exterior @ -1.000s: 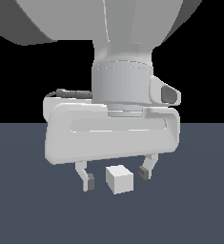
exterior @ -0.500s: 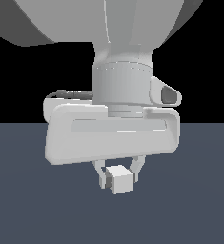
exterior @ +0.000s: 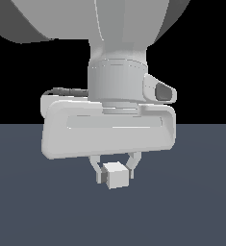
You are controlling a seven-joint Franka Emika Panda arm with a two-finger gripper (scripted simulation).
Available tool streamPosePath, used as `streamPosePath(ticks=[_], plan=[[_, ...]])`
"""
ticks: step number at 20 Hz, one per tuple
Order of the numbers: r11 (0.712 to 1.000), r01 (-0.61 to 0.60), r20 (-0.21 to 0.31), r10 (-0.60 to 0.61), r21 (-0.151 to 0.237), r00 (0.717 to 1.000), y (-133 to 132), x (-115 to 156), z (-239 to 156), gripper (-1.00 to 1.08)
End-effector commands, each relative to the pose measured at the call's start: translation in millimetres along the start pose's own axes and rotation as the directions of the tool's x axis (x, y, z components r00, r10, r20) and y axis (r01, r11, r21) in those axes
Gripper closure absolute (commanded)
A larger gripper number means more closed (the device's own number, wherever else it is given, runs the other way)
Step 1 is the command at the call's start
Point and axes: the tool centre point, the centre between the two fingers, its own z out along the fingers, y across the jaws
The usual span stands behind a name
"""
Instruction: Plug the charger into the wall socket.
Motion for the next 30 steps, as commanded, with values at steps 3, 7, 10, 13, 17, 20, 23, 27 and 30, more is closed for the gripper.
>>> streamPosePath(ticks=[3,7,10,13,17,20,23,27,30], plan=[[0.999,-0.041,-0.001,0.041,-0.003,0.999,-8.0,12.5,-8.8,1.08],[0.995,-0.096,-0.002,0.096,-0.007,0.995,-16.9,28.8,-19.8,1.08],[0.989,-0.146,-0.003,0.146,-0.010,0.989,-24.3,44.4,-30.0,1.08],[0.980,-0.201,-0.003,0.201,-0.015,0.980,-31.1,61.8,-40.9,1.08],[0.965,-0.263,-0.004,0.263,-0.020,0.965,-37.4,82.3,-53.3,1.08],[0.954,-0.300,-0.005,0.300,-0.024,0.954,-40.3,95.1,-60.7,1.08],[0.944,-0.329,-0.006,0.329,-0.026,0.944,-42.0,105.2,-66.3,1.08],[0.935,-0.353,-0.006,0.353,-0.028,0.935,-43.0,114.2,-71.1,1.08],[0.932,-0.361,-0.006,0.361,-0.029,0.932,-43.1,117.0,-72.5,1.08]])
